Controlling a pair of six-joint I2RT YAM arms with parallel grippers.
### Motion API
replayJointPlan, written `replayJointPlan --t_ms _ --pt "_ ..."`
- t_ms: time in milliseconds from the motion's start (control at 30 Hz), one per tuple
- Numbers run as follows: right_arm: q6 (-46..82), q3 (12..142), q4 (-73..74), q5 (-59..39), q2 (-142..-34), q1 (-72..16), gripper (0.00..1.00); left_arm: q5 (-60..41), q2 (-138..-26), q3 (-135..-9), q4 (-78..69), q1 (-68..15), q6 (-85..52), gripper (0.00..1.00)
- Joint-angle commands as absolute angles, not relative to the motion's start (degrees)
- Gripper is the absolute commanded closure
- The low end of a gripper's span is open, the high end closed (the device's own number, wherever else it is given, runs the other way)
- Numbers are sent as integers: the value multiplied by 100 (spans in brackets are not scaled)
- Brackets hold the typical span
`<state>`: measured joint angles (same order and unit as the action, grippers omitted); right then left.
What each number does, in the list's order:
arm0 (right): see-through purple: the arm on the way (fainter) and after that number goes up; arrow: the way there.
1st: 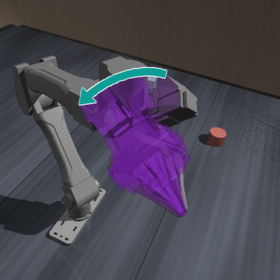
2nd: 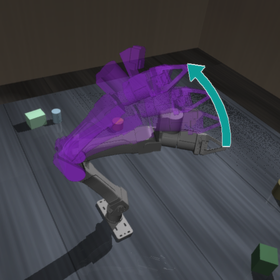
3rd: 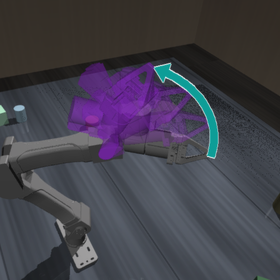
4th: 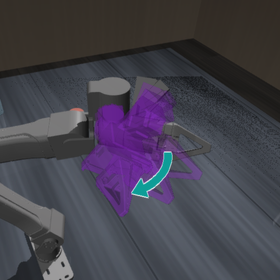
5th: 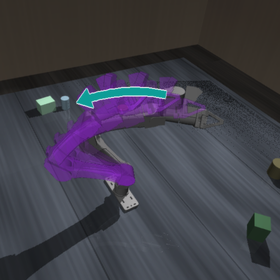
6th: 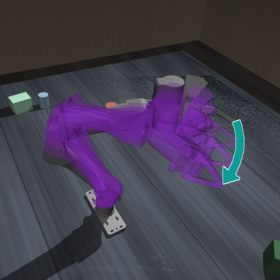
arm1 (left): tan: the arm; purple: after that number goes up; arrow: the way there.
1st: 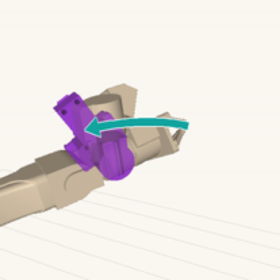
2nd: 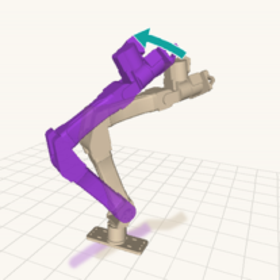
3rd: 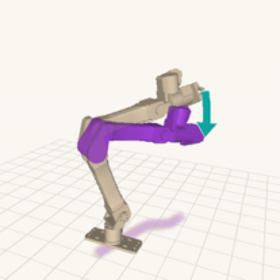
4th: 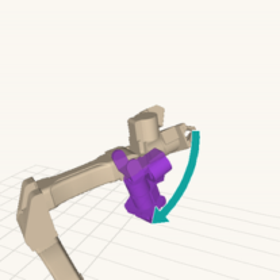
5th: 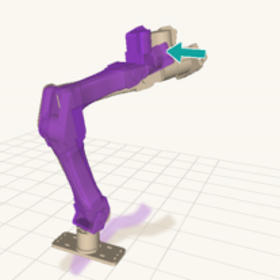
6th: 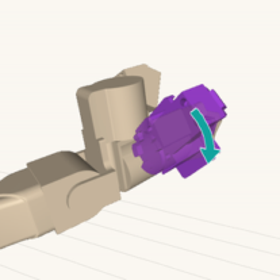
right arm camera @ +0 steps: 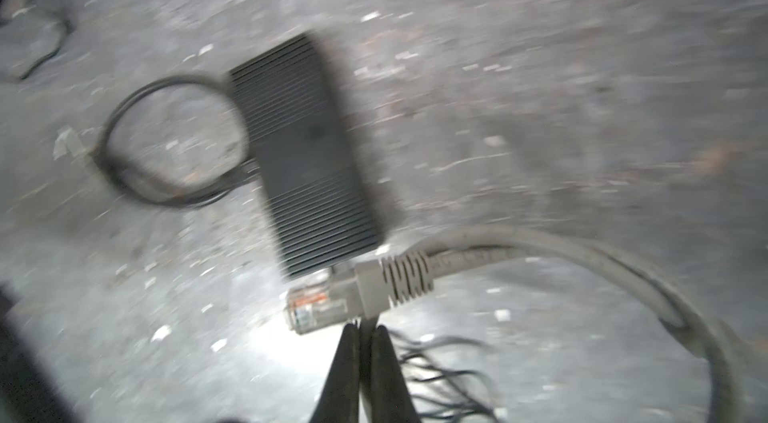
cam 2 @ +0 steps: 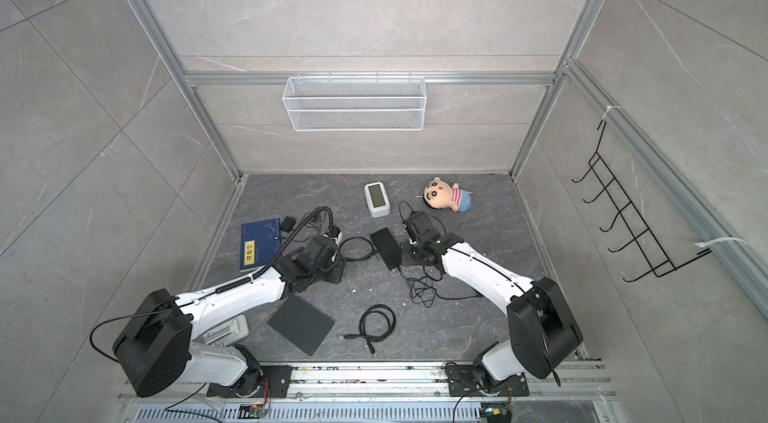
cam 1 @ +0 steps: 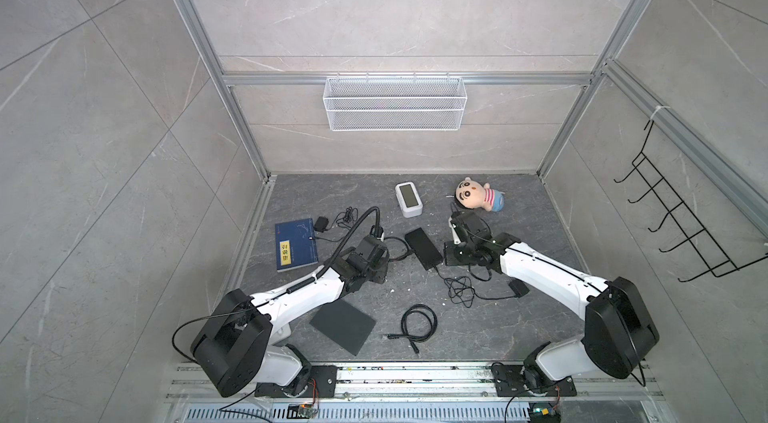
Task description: Insert the plug into the switch port
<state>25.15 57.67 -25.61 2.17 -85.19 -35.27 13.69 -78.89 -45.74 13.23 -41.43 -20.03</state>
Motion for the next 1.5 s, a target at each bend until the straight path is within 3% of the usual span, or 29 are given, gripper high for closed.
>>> replayJointPlan --t_ms 0,233,433,667,767,933,1233,1467 --pt "3014 5900 -2264 -133 -8664 -4250 91 1593 -7565 -4614 1465 -3856 -2156 47" --pt "3409 6524 -1874 94 -9751 -5798 91 1465 -7556 -4590 1416 -3500 -2164 46" --pt "3367 7313 -1759 168 -10877 -6248 90 1429 -7773 -4540 1372 -3476 -2101 46" --pt "3209 7356 -1613 124 -10897 -6234 65 1338 -7983 -4496 1373 -3366 -1972 46" --pt "3195 7094 -1621 128 -10508 -6102 56 1135 -8113 -4573 1334 -3367 -1853 46" --pt "3387 6219 -1434 -263 -9678 -5487 50 357 -8319 -4627 1083 -3414 -1420 48" --pt "3430 4977 -1653 -551 -8531 -4047 47 -484 -9087 -5160 1162 -4225 -375 48" --pt "3354 4595 -1688 -592 -8271 -3557 47 -96 -9818 -5555 1649 -4631 -57 49"
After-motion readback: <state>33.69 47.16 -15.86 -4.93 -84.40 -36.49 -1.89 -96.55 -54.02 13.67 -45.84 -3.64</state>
